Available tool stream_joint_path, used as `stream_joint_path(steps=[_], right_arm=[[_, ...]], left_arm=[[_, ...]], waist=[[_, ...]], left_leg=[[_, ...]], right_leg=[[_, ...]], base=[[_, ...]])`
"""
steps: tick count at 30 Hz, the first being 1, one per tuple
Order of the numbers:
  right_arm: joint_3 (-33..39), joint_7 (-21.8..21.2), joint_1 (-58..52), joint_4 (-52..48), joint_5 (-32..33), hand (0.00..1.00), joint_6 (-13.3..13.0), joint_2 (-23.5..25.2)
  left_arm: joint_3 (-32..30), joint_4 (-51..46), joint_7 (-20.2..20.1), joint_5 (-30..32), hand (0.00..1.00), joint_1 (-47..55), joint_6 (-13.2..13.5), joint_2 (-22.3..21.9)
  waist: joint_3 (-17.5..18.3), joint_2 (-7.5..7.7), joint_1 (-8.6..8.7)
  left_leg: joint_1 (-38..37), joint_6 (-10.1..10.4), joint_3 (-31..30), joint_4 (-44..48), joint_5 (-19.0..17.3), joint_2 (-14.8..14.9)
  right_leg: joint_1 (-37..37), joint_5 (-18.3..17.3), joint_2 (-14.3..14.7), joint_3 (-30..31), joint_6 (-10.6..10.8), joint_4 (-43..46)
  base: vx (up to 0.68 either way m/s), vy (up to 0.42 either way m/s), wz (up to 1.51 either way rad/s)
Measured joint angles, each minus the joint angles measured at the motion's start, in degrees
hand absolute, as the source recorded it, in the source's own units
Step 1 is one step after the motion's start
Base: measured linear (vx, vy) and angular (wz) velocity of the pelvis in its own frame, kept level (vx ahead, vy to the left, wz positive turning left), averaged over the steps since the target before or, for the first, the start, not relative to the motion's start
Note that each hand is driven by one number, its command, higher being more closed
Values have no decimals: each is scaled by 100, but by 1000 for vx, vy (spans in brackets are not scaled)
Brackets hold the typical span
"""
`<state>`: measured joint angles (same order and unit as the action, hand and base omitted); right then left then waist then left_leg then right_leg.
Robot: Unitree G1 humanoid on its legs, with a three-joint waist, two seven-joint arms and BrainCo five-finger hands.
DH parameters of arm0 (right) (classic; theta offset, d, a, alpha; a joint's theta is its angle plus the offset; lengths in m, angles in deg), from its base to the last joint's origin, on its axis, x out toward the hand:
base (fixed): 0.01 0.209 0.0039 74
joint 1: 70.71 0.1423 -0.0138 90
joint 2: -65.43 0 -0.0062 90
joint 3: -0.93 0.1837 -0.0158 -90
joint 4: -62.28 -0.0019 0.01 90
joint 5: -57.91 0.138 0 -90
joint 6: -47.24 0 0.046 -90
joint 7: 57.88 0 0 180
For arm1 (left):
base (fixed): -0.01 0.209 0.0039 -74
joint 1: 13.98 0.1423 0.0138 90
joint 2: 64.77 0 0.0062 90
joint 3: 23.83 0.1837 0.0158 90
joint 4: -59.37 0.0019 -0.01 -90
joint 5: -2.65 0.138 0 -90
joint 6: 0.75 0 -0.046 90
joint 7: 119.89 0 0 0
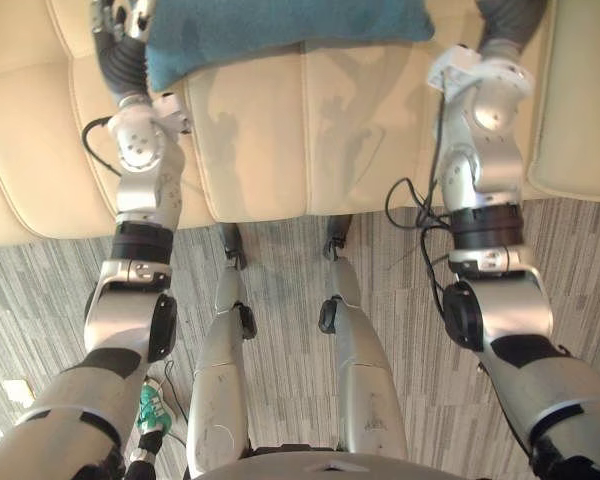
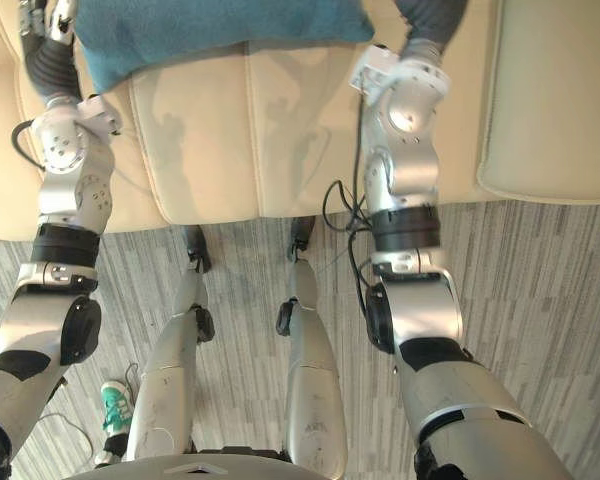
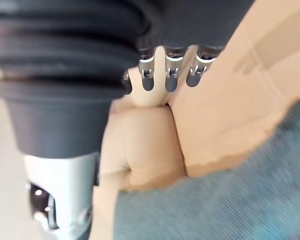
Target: Pick up cushions and gather them together orderly.
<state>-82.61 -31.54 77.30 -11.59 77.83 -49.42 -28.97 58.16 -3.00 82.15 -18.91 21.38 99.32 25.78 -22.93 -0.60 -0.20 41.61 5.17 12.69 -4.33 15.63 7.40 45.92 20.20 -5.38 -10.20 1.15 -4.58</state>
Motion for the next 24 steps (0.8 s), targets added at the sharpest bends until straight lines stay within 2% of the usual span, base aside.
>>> stream_joint_path(steps=[3, 7, 12, 14, 19, 22, 24], right_arm=[[227, -86, -601, -473, 12, 0, -97, -59], [559, -535, -2029, -1677, -2, 0, -249, -93], [1017, -905, -3579, -2766, -120, 0, -466, 95], [1065, -1066, -4403, -2979, -402, 0, -497, 357], [873, -1482, -5940, -3056, -689, 0, -494, 1136], [727, -1650, -6678, -2488, -833, 0, -473, 1521], [727, -1748, -6919, -1629, -910, 0, -400, 1770]], left_arm=[[-167, -400, -34, -86, 0, 371, 14, 205], [-642, -1438, -124, -83, 0, 1306, 190, 494], [-1259, -2515, -171, -71, 0, 2735, 295, 383], [-1516, -2853, -169, -52, 0, 3563, 345, -2], [-1542, -2928, -351, 81, 0, 5079, 355, -782], [-1307, -2773, -546, 303, 0, 5923, 334, -1257], [-1115, -2193, -755, 460, 0, 6262, 215, -1521]], waist=[[8, 15, 17], [19, 19, -11], [76, 32, -31], [310, 34, -70], [835, 43, -165], [1144, 69, -172], [1404, 68, -172]], left_leg=[[-222, 51, 9, 1, -48, 46], [-592, 80, 5, -5, -101, 155], [-940, 114, -15, -8, -101, 231], [-1137, 133, -21, -8, -192, 241], [-1720, 134, -1, -9, -399, 252], [-2198, 120, 18, -9, -533, 245], [-2524, 118, 38, -9, -636, 241]], right_leg=[[-217, -84, 50, 2, -3, -1], [-588, -192, 172, -16, -47, -1], [-956, -258, 246, -112, -66, 0], [-1146, -354, 262, -124, -76, -1], [-1719, -575, 271, -129, -118, -2], [-2195, -710, 260, -148, -103, -2], [-2519, -797, 253, -160, -77, -2]], base=[[-12, -30, -10], [-1, -45, -7], [2, -7, -1], [0, 0, 0], [37, 39, -1], [43, 32, -2], [87, 41, -5]])
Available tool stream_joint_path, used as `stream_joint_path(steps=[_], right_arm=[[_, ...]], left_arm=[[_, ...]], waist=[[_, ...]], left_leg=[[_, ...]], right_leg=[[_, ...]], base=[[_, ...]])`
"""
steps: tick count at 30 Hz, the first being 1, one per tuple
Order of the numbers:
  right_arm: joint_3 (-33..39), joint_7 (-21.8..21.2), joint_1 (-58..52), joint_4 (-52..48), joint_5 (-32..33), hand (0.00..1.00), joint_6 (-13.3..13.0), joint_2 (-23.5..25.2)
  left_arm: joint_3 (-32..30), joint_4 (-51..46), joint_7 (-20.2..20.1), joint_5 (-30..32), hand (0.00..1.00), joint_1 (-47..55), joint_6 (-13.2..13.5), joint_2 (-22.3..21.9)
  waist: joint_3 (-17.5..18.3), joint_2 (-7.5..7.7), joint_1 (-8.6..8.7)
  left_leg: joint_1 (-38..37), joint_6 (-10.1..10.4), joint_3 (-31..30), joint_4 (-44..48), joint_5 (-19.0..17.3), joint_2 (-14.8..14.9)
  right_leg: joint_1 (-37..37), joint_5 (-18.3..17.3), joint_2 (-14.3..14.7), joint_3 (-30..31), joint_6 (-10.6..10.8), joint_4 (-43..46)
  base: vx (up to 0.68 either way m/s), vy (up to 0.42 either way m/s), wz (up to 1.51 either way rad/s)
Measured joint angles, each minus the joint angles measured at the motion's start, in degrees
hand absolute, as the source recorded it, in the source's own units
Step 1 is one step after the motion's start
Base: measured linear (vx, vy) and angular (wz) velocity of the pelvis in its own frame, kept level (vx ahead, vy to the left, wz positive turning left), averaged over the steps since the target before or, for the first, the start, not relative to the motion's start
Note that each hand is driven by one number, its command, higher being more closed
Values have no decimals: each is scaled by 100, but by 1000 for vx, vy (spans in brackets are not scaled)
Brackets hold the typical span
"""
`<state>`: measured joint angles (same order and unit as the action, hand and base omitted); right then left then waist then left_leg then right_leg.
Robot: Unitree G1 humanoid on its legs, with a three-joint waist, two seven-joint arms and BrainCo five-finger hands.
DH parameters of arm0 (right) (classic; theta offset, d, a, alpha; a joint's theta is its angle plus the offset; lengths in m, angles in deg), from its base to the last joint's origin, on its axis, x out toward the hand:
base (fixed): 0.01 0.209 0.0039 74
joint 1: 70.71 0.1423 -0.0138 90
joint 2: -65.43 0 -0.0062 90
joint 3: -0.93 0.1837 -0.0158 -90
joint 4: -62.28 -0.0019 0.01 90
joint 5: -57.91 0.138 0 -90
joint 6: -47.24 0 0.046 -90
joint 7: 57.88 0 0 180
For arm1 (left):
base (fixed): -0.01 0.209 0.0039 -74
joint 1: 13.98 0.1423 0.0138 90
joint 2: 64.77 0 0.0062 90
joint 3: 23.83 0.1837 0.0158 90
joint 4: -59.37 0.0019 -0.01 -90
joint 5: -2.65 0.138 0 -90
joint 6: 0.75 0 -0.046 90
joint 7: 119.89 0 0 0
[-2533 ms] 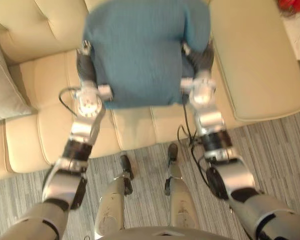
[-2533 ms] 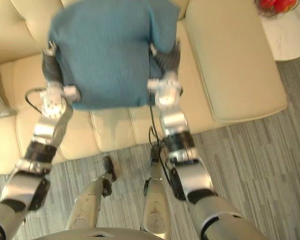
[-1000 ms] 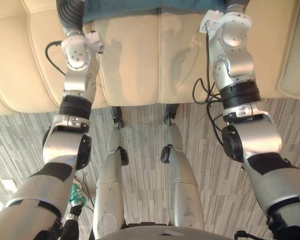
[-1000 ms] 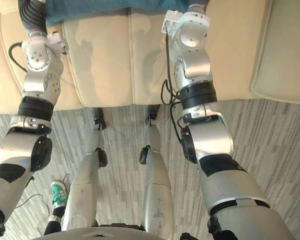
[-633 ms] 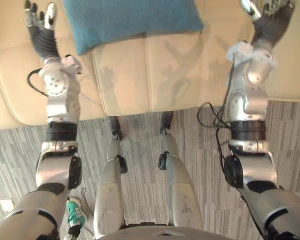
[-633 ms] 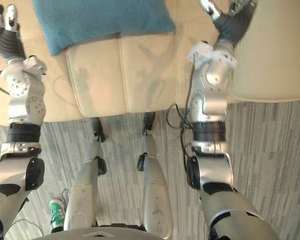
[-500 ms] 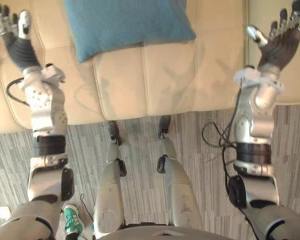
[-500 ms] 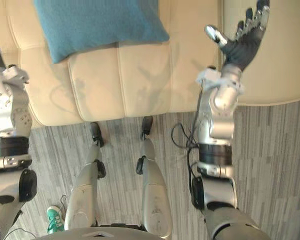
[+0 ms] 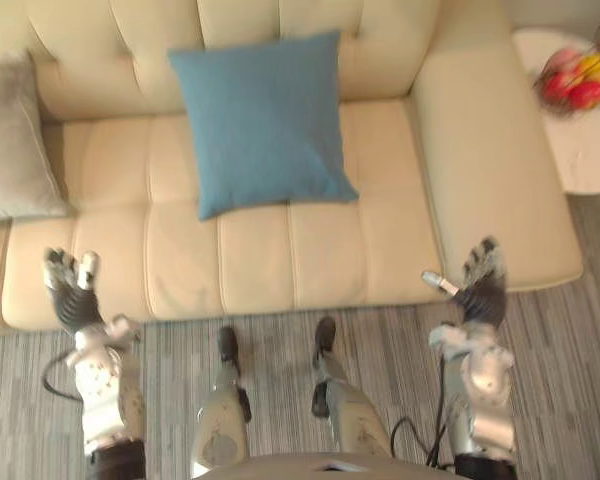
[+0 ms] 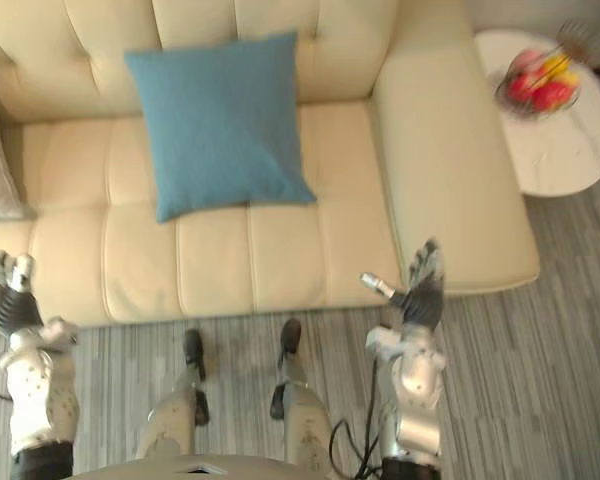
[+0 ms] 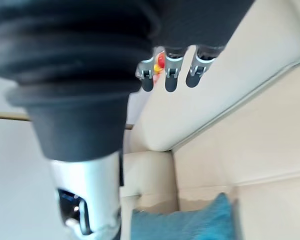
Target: Pick up cushions and gather them together orderly.
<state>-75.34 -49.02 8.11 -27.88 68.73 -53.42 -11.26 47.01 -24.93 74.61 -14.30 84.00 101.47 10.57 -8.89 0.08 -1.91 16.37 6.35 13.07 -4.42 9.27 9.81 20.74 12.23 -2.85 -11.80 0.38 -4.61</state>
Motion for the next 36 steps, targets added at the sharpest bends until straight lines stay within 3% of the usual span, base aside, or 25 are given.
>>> stream_joint_path(steps=[5, 10, 14, 21, 27, 30, 31, 32, 33, 34, 36], right_arm=[[-142, -11, -207, 1827, -322, 0, 387, 237], [-114, -97, -153, 3142, -778, 0, 563, 337], [304, -145, 141, 4664, -903, 0, 707, 376], [741, -242, 328, 5516, -1021, 0, 860, 101], [950, -249, 460, 5640, -1114, 0, 867, 81], [944, -244, 657, 5650, -1111, 0, 866, 110], [935, -243, 703, 5629, -1108, 0, 867, 144], [895, -237, 788, 5567, -1103, 0, 871, 77], [891, -235, 843, 5561, -1104, 0, 870, 53], [818, -237, 902, 5563, -1104, 0, 870, 59], [704, -231, 767, 5568, -1087, 0, 868, 151]], left_arm=[[432, 1667, -464, 434, 0, 422, -397, -469], [451, 3682, -745, 1120, 0, 313, -585, -474], [350, 4686, -769, 1526, 0, 70, -731, -258], [373, 5185, -778, 1649, 0, -48, -815, -19], [351, 5354, -782, 1834, 0, -77, -857, 148], [309, 5353, -772, 1830, 0, -181, -867, 276], [246, 5343, -766, 1829, 0, -263, -877, 315], [105, 5311, -750, 1827, 0, -282, -890, 221], [100, 5272, -744, 1828, 0, -287, -884, 202], [105, 5168, -737, 1824, 0, -304, -888, 187], [44, 5032, -731, 1818, 0, -308, -894, 282]], waist=[[350, 0, 14], [717, 6, 23], [851, 35, 56], [866, 68, 194], [775, 115, 199], [589, 237, 165], [513, 322, 177], [526, 64, 62], [486, 0, 37], [396, 15, 66], [361, 179, 48]], left_leg=[[-817, 40, 116, 97, -307, -22], [-1356, 26, 250, 132, -493, -76], [-1560, 29, 228, 104, -538, -140], [-1865, 33, -20, -1, -577, -281], [-1922, 11, 30, 2, -633, -332], [-1642, -45, 318, 353, -784, -349], [-1376, -161, 382, 709, -908, -366], [-1018, -428, 404, 901, -1002, -156], [-933, -399, 475, 960, -1007, -45], [-845, -361, 429, 1116, -982, 10], [-786, -358, 270, 1394, -972, -40]], right_leg=[[-803, -177, -43, 3, 63, 1], [-1298, -272, -79, 43, 131, -22], [-1495, -321, -125, 102, 196, -44], [-1723, -354, -194, 180, 245, -44], [-1665, -338, -188, 453, 294, -39], [-1303, -331, -221, 680, 323, 150], [-1096, -398, -290, 672, 422, 266], [-923, -833, -239, 393, 732, 409], [-708, -994, -247, 221, 479, 987], [-398, -1396, -447, -24, 172, 2535], [-686, -2066, -921, -249, 231, 4317]], base=[[82, 45, -8], [46, 40, -8], [7, 17, -1], [6, 10, 0], [14, 2, -15], [-15, 25, -49], [-94, 22, -45], [-114, 24, -42], [-100, 15, -33], [-6, 7, 12], [30, -74, 44]])
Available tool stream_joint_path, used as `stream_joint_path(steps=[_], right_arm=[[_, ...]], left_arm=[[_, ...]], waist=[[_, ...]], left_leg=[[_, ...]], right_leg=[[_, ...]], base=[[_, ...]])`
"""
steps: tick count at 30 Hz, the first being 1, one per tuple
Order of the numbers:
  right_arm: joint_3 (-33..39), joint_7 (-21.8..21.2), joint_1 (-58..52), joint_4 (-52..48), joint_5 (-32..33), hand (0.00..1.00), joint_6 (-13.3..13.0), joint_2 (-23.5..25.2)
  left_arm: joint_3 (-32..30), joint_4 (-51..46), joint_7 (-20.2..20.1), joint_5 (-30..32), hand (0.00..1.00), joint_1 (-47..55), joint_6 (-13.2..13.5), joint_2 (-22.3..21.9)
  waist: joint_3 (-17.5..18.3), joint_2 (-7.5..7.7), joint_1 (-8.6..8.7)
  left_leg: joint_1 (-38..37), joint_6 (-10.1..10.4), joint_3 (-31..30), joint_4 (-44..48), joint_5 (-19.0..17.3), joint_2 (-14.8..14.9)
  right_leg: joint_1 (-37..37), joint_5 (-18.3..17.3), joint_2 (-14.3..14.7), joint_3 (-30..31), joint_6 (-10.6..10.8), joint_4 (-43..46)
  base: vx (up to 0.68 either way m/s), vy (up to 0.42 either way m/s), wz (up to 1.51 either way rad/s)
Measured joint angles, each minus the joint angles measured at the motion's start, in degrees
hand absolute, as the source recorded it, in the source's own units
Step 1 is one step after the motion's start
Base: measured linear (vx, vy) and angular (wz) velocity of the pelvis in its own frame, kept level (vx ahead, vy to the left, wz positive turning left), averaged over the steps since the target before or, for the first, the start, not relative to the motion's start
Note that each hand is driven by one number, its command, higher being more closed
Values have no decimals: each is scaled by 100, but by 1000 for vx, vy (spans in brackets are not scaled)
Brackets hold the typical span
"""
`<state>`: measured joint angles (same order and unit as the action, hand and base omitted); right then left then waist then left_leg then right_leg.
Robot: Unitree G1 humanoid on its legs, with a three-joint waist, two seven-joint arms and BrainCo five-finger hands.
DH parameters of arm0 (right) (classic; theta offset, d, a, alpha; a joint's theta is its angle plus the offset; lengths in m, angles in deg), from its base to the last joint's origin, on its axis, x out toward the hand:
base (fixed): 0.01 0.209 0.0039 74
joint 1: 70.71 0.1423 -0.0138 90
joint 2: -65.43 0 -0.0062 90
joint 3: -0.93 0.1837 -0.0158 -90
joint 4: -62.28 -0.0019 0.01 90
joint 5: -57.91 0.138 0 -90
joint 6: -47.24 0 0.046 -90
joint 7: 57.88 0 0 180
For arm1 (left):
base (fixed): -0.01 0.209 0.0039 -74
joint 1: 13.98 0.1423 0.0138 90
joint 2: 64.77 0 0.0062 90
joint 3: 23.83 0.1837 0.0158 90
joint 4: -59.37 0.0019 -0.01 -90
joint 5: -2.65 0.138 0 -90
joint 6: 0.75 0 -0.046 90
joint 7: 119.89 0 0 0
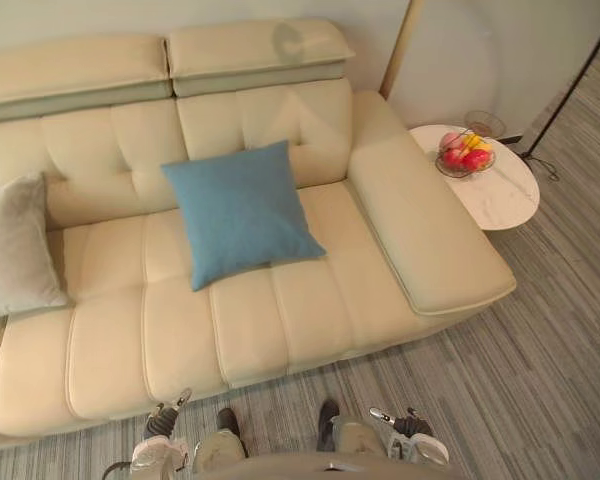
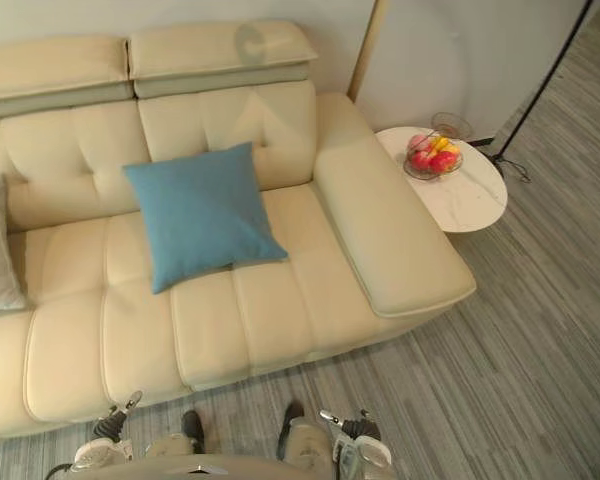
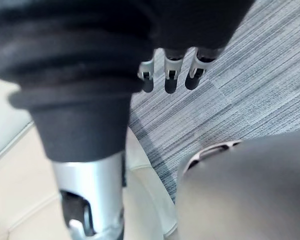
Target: Pick up cushions and gather them together orderly.
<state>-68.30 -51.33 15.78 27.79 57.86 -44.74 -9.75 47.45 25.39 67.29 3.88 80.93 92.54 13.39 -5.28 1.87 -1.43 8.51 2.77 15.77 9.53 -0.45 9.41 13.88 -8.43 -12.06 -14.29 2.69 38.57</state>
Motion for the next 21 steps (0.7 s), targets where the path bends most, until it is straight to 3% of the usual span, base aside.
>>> stream_joint_path(steps=[1, 2, 3, 4, 5, 6, 7, 8, 9, 11, 12, 14, 15, 17, 18, 20, 21], right_arm=[[-48, 0, 10, -4, 0, 0, -5, 38], [-55, 2, 99, 5, -2, 0, -14, 108], [-30, 18, 218, -11, -6, 0, -26, 51], [-13, 27, 219, -45, -10, 0, -26, -56], [-36, 52, 341, -46, -5, 0, -4, 27], [-70, 53, 498, -8, 0, 0, 8, 85], [-131, 59, 561, -28, 6, 0, 6, 86], [-261, 112, 674, -117, 37, 0, -22, 59], [-263, 150, 780, -188, 81, 0, -51, 27], [-257, 195, 764, -284, 92, 0, -48, -49], [-252, 242, 677, -247, 92, 0, -13, -46], [-240, 249, 607, -247, 97, 0, -4, -40], [-209, 257, 585, -222, 100, 0, -2, -19], [-132, 279, 571, -182, 144, 0, 53, -52], [-112, 277, 543, -182, 147, 0, 76, -55], [31, 269, 364, -168, 141, 0, 105, -10], [49, 268, 337, -159, 141, 0, 110, -6]], left_arm=[[-27, -28, 4, -5, 0, 6, -4, 31], [-131, -98, 8, -12, 0, -53, -14, 110], [-141, -87, 4, -78, 0, -95, -27, -41], [-131, -95, 8, -107, 0, -95, -28, -153], [-85, -140, 22, -118, 0, -178, -7, -147], [-27, -146, 46, -126, 0, -240, -3, -126], [2, -150, 55, -147, 0, -241, -3, -122], [101, -142, 83, -251, 0, -240, -8, -122], [199, -147, 80, -354, 0, -249, 2, -233], [365, -147, 76, -352, 0, -284, -9, -341], [501, -143, 90, -350, 0, -268, 0, -359], [608, -144, 85, -346, 0, -265, 0, -353], [614, -166, 82, -343, 0, -324, 3, -380], [600, -178, 85, -341, 0, -326, -2, -380], [604, -178, 84, -340, 0, -326, -5, -381], [589, -128, 78, -330, 0, -296, -34, -397], [587, -124, 77, -328, 0, -288, -38, -408]], waist=[[44, 94, -16], [31, 226, -41], [167, 34, -139], [171, -133, -179], [12, 92, -165], [-66, 222, -199], [-82, 236, -231], [-117, 181, -258], [-217, 30, -336], [-365, -290, -319], [-376, -334, -274], [-391, -265, -205], [-402, -271, -184], [-439, -179, -157], [-440, -175, -157], [-434, -164, -149], [-430, -170, -143]], left_leg=[[71, 0, -15, 125, 0, -11], [303, 32, -14, 473, -84, -25], [654, 41, -184, 470, -125, -142], [634, -258, -127, 230, 1, -136], [595, -308, 25, 187, 212, -280], [725, -339, 53, 339, 229, -294], [801, -339, 68, 431, 229, -260], [961, -296, 79, 623, 230, -150], [981, -159, 81, 649, 275, -11], [931, -33, -38, 558, 517, 233], [815, 117, -174, 120, 997, 226], [746, 418, -314, -273, 1314, 154], [744, 412, -367, -85, 1137, 149], [681, 150, -441, 641, 340, 39], [607, 112, -464, 985, -43, 19], [340, 145, -492, 1635, -736, 24], [230, 165, -494, 1740, -876, 23]], right_leg=[[-127, 0, -112, 8, 63, 51], [-180, 10, 4, 66, 224, -185], [-436, -50, 240, 233, 379, -904], [-520, -165, 394, 340, 382, -1023], [-545, -462, 195, 493, 450, -412], [-846, -731, 214, 549, 372, -735], [-936, -833, 243, 525, 365, -975], [-1147, -918, 389, 376, 351, -1538], [-1463, -898, 637, 346, 318, -2202], [-1698, -648, 910, 165, 165, -2509], [-1685, -577, 1016, 77, 49, -2521], [-1606, -519, 985, -66, -49, -2558], [-1526, -453, 969, -118, -154, -2542], [-1291, -342, 828, -96, -175, -2430], [-1187, -267, 767, -52, -165, -2400], [-1092, -102, 620, -27, -85, -2392], [-1091, -59, 586, -16, -46, -2407]], base=[[-61, -126, 28], [-158, -23, 15], [-168, 78, 1], [-152, 156, 12], [-107, 45, 15], [-118, -50, 18], [-161, -194, -5], [-235, -222, -37], [-263, -211, -26], [-354, -157, 13], [-342, -127, 39], [-226, -65, 32], [-212, -37, 17], [-236, 27, 0], [-251, 105, -10], [-175, 139, -5], [-123, 155, 3]])
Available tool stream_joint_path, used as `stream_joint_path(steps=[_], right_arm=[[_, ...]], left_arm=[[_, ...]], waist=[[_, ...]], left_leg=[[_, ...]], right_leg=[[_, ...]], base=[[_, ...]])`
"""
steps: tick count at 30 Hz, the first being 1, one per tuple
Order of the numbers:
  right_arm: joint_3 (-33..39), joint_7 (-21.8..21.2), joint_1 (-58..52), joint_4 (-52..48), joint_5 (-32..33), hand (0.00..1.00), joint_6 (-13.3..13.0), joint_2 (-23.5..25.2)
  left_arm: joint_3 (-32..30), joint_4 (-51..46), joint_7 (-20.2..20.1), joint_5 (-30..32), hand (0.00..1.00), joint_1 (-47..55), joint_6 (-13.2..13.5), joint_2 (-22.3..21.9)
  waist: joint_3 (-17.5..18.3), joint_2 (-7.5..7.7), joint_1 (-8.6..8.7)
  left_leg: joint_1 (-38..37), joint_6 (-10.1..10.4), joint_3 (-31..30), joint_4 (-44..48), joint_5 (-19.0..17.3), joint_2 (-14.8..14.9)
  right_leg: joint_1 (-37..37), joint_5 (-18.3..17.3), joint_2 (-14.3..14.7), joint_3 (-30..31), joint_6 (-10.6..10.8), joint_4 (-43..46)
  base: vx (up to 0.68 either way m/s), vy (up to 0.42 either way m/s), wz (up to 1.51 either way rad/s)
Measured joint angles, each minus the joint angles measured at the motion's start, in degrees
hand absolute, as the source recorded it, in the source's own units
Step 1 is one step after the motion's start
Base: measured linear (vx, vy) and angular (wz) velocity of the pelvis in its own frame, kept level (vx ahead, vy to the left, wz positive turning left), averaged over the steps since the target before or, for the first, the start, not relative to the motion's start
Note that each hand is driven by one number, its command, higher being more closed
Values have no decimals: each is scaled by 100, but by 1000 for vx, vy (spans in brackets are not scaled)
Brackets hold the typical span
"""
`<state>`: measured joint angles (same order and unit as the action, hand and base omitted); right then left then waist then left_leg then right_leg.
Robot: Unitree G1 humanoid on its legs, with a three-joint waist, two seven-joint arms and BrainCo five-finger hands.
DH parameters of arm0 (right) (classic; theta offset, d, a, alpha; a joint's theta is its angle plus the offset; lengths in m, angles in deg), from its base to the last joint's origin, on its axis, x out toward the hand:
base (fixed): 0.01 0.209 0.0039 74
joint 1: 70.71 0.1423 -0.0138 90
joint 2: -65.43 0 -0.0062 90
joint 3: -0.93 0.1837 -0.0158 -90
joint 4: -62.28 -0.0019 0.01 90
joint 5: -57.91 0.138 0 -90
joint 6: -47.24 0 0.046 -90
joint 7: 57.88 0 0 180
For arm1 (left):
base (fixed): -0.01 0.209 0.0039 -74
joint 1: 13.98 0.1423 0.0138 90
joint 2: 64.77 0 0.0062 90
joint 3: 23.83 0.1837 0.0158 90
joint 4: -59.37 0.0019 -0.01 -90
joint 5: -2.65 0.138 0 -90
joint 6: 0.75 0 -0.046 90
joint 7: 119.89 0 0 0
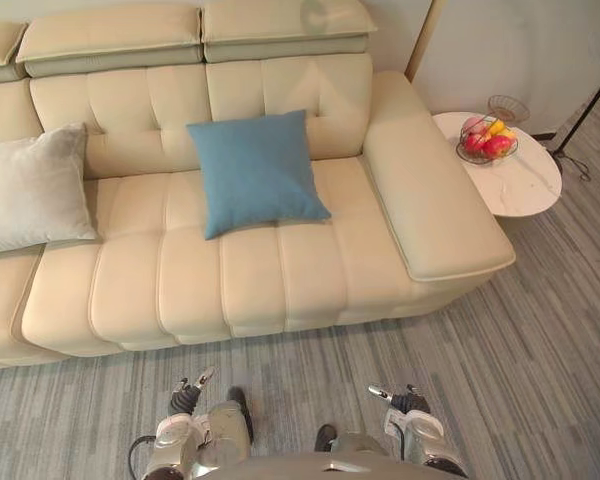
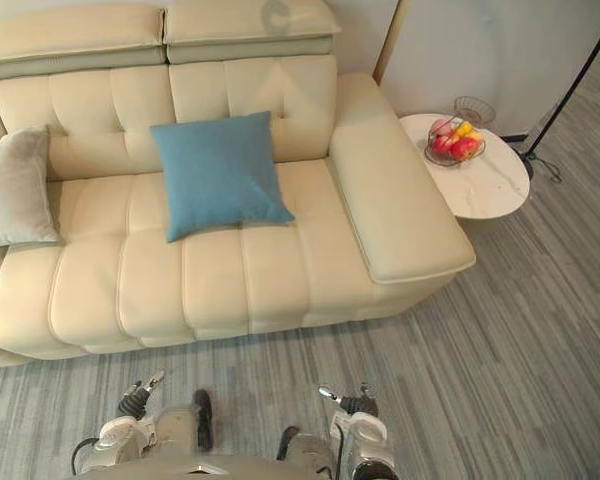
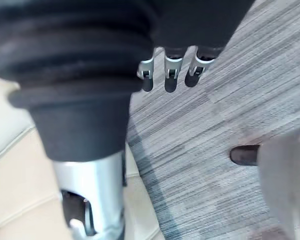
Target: Pick up cushions and gather them together orderly.
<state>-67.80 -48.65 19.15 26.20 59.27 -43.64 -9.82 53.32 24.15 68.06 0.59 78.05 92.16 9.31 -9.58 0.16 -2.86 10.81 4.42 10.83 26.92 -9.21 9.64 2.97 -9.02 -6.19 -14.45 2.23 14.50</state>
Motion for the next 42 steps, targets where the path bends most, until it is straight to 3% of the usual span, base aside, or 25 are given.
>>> stream_joint_path(steps=[2, 5, 7, 10, 14, 21, 23, 24, 42], right_arm=[[227, -19, -156, 153, -5, 0, 17, -12], [422, -52, -346, 366, -41, 0, 114, 237], [485, -48, -381, 386, -44, 0, 111, 214], [492, -51, -397, 505, -54, 0, 103, 162], [496, -51, -395, 576, -62, 0, 110, 66], [697, -53, -353, 727, -60, 0, 112, -22], [696, -55, -342, 781, -61, 0, 113, -47], [701, -56, -240, 808, -59, 0, 113, -166], [689, -78, -242, 812, -53, 0, 113, -162]], left_arm=[[-9, 52, -3, 7, 0, 60, -1, -57], [-3, 119, -3, 58, 0, 266, -23, 223], [2, 245, -10, 114, 0, 277, -42, 320], [-6, 290, -56, 121, 0, 348, -47, 351], [-57, 483, -80, 124, 0, 368, -49, 347], [-73, 663, -123, 238, 0, 329, -50, 348], [-80, 663, -130, 241, 0, 327, -50, 350], [-332, 775, -214, 230, 0, 563, -115, 461], [-291, 777, -215, 229, 0, 560, -115, 462]], waist=[[106, -139, 68], [406, 264, 183], [461, 324, 207], [489, 294, 263], [654, 217, 249], [689, 125, 277], [696, 130, 274], [828, 201, 291], [823, 185, 291]], left_leg=[[-422, -46, -85, -546, -358, -117], [-808, -230, 89, -1889, 351, -697], [-902, -278, 78, -2139, 525, -820], [-1138, -263, 83, -2471, 682, -908], [-1524, -242, 40, -3010, 865, -955], [-1784, -261, -11, -3110, 1003, -883], [-1800, -278, -16, -3110, 1006, -883], [-1888, -289, -130, -3132, 967, -909], [-1873, -289, -137, -3133, 968, -910]], right_leg=[[-10, 246, -31, 69, 193, -235], [-128, 818, -331, 151, 234, -1055], [-206, 964, -369, 193, 198, -1200], [-316, 990, -372, 334, 197, -1232], [-382, 947, -299, 439, 257, -1300], [-595, 1057, -148, 482, 278, -1472], [-630, 1062, -142, 479, 282, -1510], [-786, 1045, -144, 421, 285, -1663], [-785, 1049, -148, 403, 290, -1682]], base=[[-141, 203, 0], [-136, 197, -6], [-116, 119, 9], [-111, 37, -2], [-65, -12, -14], [37, -30, -8], [24, -11, -1], [0, 0, 0], [0, 0, 0]])
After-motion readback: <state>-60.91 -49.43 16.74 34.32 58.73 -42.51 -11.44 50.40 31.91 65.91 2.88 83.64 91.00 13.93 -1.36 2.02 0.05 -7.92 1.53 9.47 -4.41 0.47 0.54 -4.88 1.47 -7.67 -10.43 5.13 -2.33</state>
